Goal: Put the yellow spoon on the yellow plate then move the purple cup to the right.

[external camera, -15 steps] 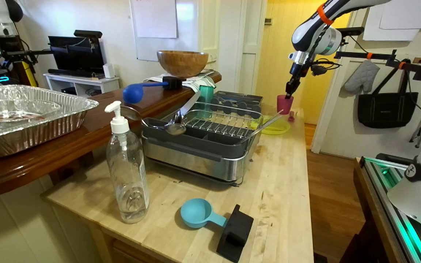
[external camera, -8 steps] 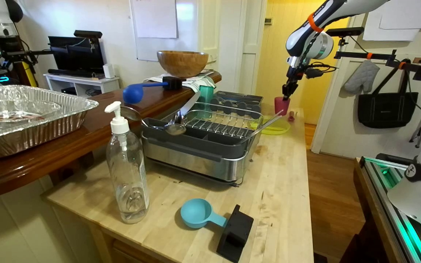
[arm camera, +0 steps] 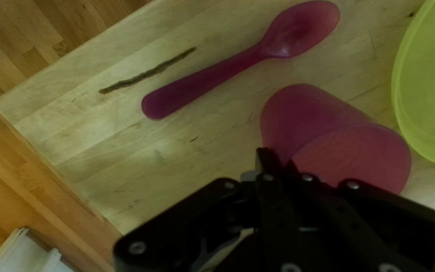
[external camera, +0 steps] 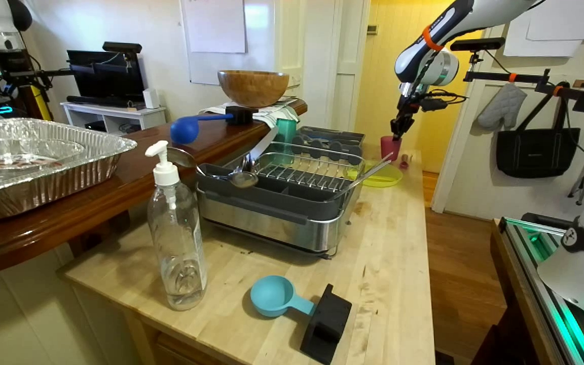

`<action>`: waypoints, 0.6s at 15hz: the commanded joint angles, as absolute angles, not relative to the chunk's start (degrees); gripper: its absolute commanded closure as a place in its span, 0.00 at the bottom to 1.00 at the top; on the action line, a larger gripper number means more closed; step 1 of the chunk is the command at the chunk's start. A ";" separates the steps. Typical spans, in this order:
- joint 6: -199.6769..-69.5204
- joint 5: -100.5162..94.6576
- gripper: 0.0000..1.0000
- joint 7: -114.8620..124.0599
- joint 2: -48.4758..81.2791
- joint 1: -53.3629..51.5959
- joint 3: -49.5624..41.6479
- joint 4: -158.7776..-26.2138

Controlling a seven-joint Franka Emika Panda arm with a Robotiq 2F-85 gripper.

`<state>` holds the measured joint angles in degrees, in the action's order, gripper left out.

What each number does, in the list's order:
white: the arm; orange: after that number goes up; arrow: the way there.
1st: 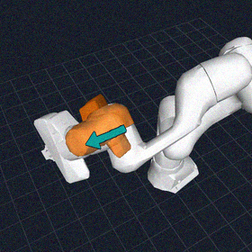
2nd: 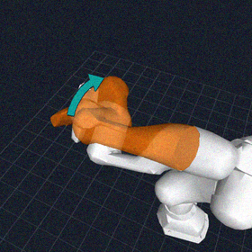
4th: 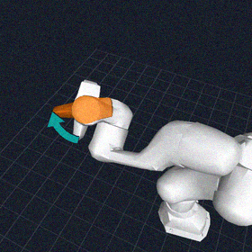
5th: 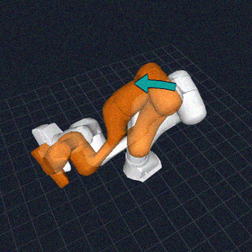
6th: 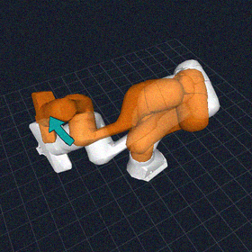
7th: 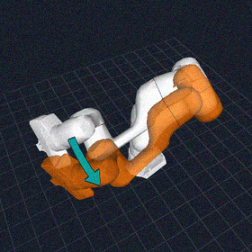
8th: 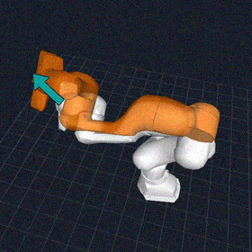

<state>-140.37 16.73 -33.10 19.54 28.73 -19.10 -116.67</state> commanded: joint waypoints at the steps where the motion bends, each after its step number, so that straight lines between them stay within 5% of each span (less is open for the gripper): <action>1: -139.80 16.41 0.99 -31.41 20.80 31.05 -17.80 -115.14; 9: -139.94 16.46 0.99 -31.33 20.99 33.02 -17.52 -114.84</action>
<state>-140.37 16.73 -32.54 19.78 31.55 -18.69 -116.21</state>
